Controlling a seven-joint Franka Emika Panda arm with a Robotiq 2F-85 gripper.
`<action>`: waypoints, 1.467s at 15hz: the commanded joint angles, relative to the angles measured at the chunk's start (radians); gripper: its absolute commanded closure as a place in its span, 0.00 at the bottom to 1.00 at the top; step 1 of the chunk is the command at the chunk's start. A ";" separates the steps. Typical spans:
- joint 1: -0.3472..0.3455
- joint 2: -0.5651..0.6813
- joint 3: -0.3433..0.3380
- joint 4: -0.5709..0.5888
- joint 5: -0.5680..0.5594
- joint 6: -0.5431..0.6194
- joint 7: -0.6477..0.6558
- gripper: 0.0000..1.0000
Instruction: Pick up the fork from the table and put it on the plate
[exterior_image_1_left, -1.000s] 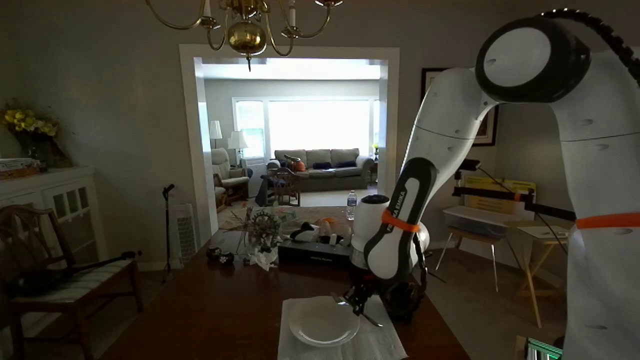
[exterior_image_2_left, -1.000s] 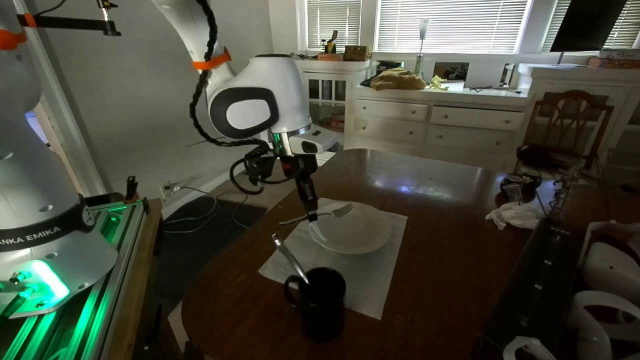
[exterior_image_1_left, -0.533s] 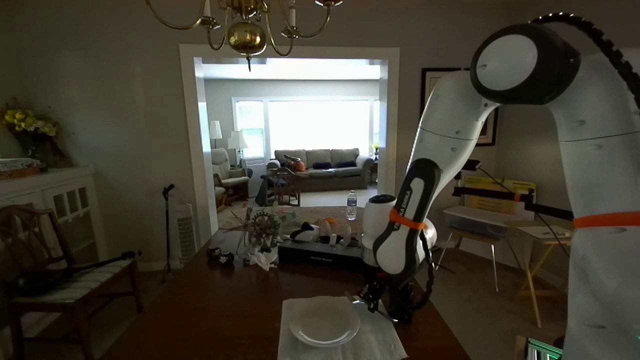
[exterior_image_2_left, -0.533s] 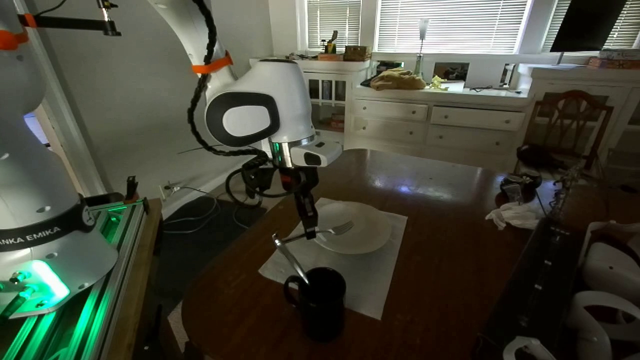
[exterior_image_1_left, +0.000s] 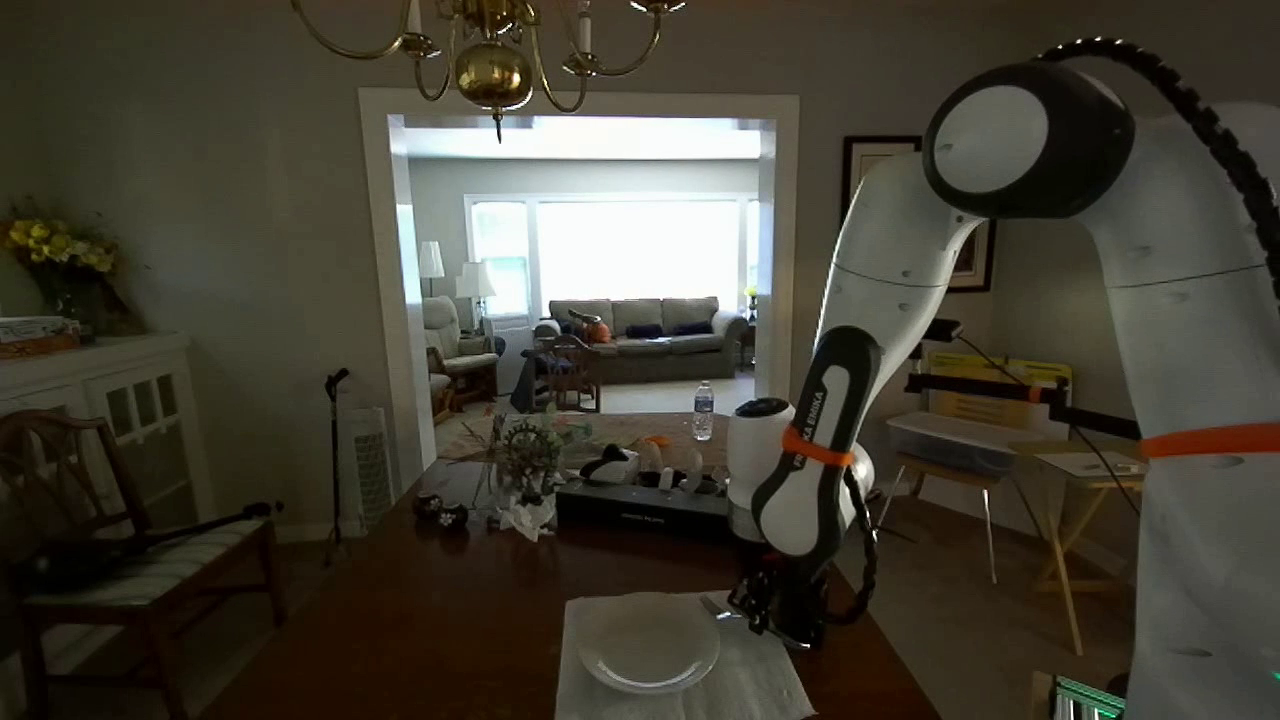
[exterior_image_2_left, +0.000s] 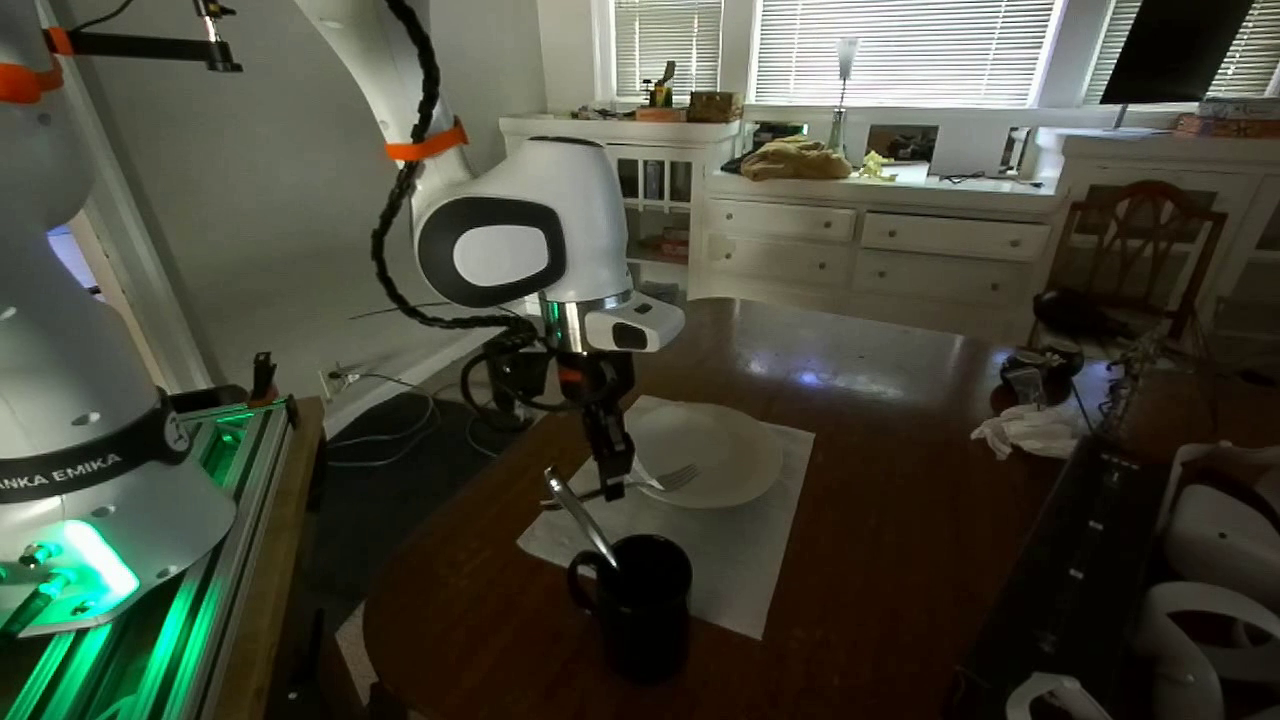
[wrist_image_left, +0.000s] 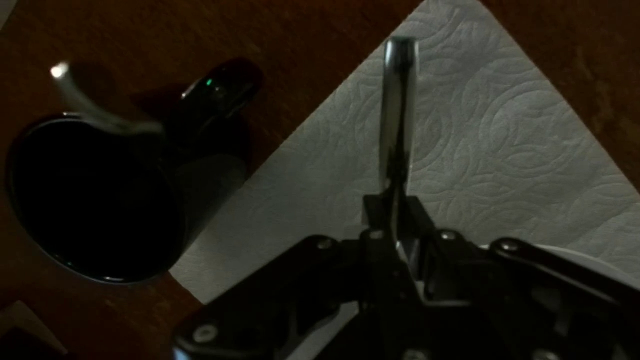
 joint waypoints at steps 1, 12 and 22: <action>0.023 0.038 -0.021 0.048 -0.055 -0.031 0.029 0.97; 0.073 0.163 -0.014 0.213 -0.053 -0.131 0.084 0.97; 0.079 0.255 0.007 0.330 -0.049 -0.184 0.098 0.97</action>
